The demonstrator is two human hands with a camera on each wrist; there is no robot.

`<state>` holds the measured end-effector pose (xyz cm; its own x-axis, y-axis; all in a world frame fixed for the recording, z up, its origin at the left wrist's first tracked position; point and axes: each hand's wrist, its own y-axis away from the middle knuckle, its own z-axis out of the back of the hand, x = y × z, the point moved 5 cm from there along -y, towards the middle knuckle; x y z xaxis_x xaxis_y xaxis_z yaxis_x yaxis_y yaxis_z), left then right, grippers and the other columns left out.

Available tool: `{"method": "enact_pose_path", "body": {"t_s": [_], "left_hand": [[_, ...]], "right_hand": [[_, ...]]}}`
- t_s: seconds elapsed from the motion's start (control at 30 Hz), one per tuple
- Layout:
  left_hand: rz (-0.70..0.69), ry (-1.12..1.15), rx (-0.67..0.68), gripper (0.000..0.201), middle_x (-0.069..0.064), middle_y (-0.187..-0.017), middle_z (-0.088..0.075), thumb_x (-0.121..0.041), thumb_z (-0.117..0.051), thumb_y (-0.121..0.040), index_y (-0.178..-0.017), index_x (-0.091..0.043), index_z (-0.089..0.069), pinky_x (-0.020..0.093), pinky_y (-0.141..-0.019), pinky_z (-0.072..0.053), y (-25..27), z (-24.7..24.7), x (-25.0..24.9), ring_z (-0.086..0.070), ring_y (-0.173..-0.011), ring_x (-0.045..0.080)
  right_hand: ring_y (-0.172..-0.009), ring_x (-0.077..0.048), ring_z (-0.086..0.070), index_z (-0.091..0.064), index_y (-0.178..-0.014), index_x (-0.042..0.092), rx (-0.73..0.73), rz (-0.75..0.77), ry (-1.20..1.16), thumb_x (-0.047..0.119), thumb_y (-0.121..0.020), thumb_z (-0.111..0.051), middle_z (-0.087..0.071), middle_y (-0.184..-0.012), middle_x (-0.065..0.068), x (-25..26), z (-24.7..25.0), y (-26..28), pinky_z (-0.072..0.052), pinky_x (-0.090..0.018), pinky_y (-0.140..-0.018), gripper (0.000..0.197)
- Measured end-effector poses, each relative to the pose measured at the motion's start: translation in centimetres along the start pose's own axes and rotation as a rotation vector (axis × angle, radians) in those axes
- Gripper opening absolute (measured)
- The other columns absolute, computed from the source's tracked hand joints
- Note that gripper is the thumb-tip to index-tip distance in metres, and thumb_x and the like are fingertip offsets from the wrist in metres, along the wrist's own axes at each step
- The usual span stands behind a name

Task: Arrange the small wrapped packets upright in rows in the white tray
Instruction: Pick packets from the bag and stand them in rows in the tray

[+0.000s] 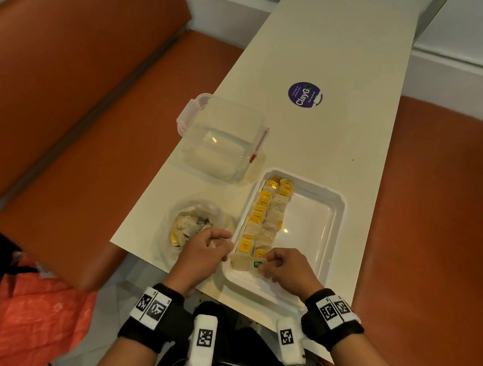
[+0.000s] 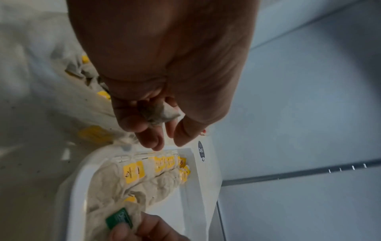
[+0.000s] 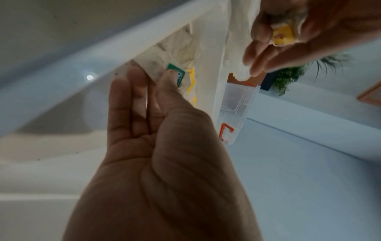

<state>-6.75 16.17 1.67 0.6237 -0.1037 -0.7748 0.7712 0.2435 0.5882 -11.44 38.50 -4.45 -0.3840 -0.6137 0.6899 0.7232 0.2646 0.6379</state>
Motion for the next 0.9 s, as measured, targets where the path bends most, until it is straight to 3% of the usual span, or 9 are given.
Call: {"method": "enact_pose_path", "body": {"t_s": [0.13,0.27,0.43,0.53,0.63,0.7,0.8,0.9], "left_hand": [[0.084,0.183,0.026,0.018,0.011,-0.101,-0.074,-0.017,-0.07,-0.098,-0.115,-0.019,-0.073,0.032,-0.071,-0.054,0.0,0.3,0.8,-0.066,-0.082,0.018],[0.125,0.358,0.063,0.023,0.014,-0.105,-0.073,-0.003,-0.056,-0.101,-0.118,-0.006,-0.071,0.037,-0.076,-0.056,0.3,0.2,0.6,-0.07,-0.09,0.022],[0.173,0.519,0.197,0.036,0.027,-0.12,-0.072,0.008,-0.051,-0.093,-0.124,0.003,-0.067,0.043,-0.088,-0.059,1.2,0.0,0.1,-0.074,-0.107,0.036],[0.205,0.662,0.252,0.035,0.03,-0.125,-0.071,-0.014,-0.055,-0.102,-0.129,0.005,-0.065,0.047,-0.098,-0.055,1.7,-0.3,-0.4,-0.071,-0.117,0.041],[0.217,0.679,0.332,0.062,0.026,-0.134,-0.068,-0.048,-0.042,-0.109,-0.136,0.004,-0.064,0.05,-0.111,-0.048,1.9,-0.7,-0.6,-0.066,-0.126,0.039],[0.207,0.658,0.38,0.075,0.024,-0.136,-0.067,-0.06,-0.033,-0.107,-0.136,0.002,-0.066,0.048,-0.111,-0.048,2.0,-1.2,-0.9,-0.066,-0.127,0.036],[0.204,0.673,0.423,0.081,0.025,-0.139,-0.065,-0.063,-0.029,-0.106,-0.141,0.002,-0.061,0.047,-0.115,-0.043,2.2,-1.5,-1.2,-0.063,-0.131,0.035],[0.186,0.674,0.391,0.071,0.025,-0.137,-0.067,-0.056,-0.035,-0.108,-0.14,0.003,-0.059,0.046,-0.116,-0.045,2.2,-1.1,-1.2,-0.064,-0.131,0.034]], "right_hand": [[-0.067,-0.012,-0.067,-0.075,-0.079,0.028,-0.097,0.013,0.065,0.018,-0.078,-0.089,-0.076,-0.078,0.001,-0.1,0.0,-0.2,-0.061,-0.031,-0.075,0.017],[-0.074,-0.007,-0.065,-0.072,-0.088,0.027,-0.164,0.029,0.179,0.023,-0.075,-0.091,-0.071,-0.082,0.011,0.2,-0.1,-0.2,-0.046,-0.009,-0.065,0.023],[-0.081,-0.003,-0.061,-0.069,-0.103,0.036,-0.269,0.154,0.256,0.038,-0.065,-0.095,-0.065,-0.096,0.016,3.2,0.9,1.6,-0.045,-0.017,-0.069,0.046],[-0.077,-0.008,-0.065,-0.071,-0.106,0.04,-0.189,0.327,0.136,0.045,-0.061,-0.097,-0.067,-0.098,0.016,7.0,1.2,4.0,-0.054,-0.021,-0.069,0.052],[-0.081,-0.006,-0.064,-0.073,-0.108,0.042,-0.076,0.464,0.184,0.055,-0.063,-0.092,-0.068,-0.099,0.017,10.3,0.2,6.0,-0.054,-0.021,-0.071,0.051],[-0.084,-0.003,-0.063,-0.071,-0.113,0.045,-0.024,0.497,0.24,0.052,-0.069,-0.087,-0.067,-0.1,0.017,11.1,-0.7,6.1,-0.054,-0.022,-0.075,0.047],[-0.083,-0.001,-0.062,-0.073,-0.113,0.042,-0.026,0.508,0.327,0.042,-0.079,-0.082,-0.063,-0.098,0.015,11.1,-1.4,5.5,-0.053,-0.024,-0.079,0.035],[-0.081,-0.003,-0.064,-0.078,-0.099,0.037,-0.07,0.446,0.28,0.043,-0.083,-0.079,-0.066,-0.095,0.014,10.6,-1.0,5.1,-0.053,-0.027,-0.08,0.017]]}}
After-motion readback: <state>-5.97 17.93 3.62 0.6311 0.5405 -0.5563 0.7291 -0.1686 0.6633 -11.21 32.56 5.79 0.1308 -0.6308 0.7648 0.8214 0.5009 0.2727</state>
